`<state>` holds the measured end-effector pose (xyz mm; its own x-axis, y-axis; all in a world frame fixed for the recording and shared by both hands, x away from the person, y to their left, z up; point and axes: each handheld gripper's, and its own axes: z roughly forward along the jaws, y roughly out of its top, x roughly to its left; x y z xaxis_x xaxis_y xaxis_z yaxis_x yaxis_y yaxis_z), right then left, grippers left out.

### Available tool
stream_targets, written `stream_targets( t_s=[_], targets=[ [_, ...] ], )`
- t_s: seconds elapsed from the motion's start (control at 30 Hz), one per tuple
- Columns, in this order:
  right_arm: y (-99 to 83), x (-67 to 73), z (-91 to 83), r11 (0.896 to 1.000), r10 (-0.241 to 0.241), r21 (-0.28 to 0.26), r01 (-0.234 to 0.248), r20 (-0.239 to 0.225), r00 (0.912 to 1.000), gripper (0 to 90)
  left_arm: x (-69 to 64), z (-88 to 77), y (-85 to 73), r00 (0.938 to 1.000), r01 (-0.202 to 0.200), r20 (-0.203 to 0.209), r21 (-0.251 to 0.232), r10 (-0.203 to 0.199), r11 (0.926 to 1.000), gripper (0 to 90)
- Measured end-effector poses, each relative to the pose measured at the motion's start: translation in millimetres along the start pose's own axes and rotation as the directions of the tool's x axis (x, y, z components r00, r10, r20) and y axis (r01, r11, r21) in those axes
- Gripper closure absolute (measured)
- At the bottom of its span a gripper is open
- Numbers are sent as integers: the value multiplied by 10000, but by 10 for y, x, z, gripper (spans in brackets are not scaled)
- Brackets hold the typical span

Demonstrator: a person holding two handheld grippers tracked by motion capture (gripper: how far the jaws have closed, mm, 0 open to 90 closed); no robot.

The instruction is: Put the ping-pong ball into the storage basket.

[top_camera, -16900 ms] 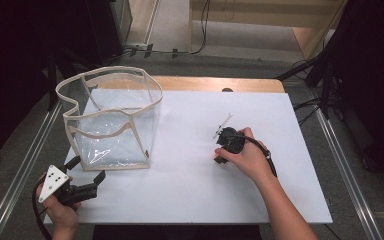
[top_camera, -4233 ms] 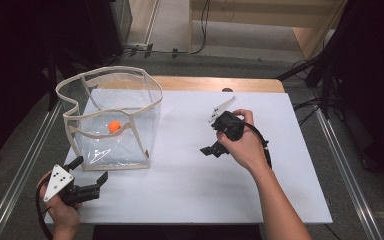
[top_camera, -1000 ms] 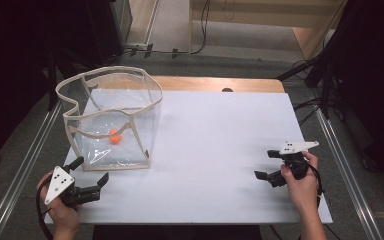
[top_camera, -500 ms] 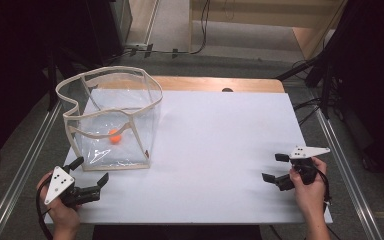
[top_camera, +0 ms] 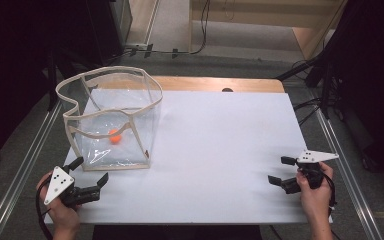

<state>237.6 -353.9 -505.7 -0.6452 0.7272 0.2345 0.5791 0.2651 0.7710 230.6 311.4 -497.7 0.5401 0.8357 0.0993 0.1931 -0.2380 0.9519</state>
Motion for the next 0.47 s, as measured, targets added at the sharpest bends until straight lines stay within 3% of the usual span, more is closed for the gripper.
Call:
stream_targets(
  t_s=[0.47],
  targets=[
    [-102,-24,-84,9989,302,-366,-298,116,9995,0,3,3,0,10000,57,10,-21,-57,10000,36]
  ],
)
